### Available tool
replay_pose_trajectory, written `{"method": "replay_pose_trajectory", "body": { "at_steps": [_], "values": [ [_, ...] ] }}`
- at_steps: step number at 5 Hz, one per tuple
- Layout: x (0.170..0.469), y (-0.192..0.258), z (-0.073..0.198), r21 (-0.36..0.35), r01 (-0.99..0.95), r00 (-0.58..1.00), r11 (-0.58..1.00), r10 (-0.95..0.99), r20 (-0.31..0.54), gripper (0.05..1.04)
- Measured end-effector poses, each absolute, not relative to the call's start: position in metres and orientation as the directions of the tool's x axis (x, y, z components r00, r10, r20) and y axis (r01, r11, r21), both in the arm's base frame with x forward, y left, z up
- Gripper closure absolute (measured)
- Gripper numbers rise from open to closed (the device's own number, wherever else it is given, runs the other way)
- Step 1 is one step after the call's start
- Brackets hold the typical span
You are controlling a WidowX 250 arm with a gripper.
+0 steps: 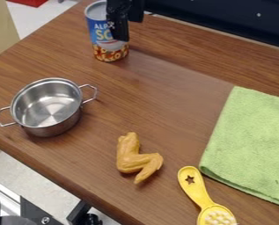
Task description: Move the can to the upper left of the table
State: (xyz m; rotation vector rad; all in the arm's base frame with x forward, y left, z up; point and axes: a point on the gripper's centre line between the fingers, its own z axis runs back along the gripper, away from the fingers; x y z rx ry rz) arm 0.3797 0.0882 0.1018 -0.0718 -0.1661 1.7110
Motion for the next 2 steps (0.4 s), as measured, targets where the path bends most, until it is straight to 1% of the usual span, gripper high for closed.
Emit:
{"method": "replay_pose_trajectory", "body": {
  "at_steps": [1,2],
  "values": [
    [0.375,0.066,0.105,-0.112,-0.982,-0.153,-0.153,0.988,-0.007,0.086],
    [0.369,0.041,0.120,-0.108,-0.984,-0.133,-0.140,0.988,-0.074,0.086]
  ]
}}
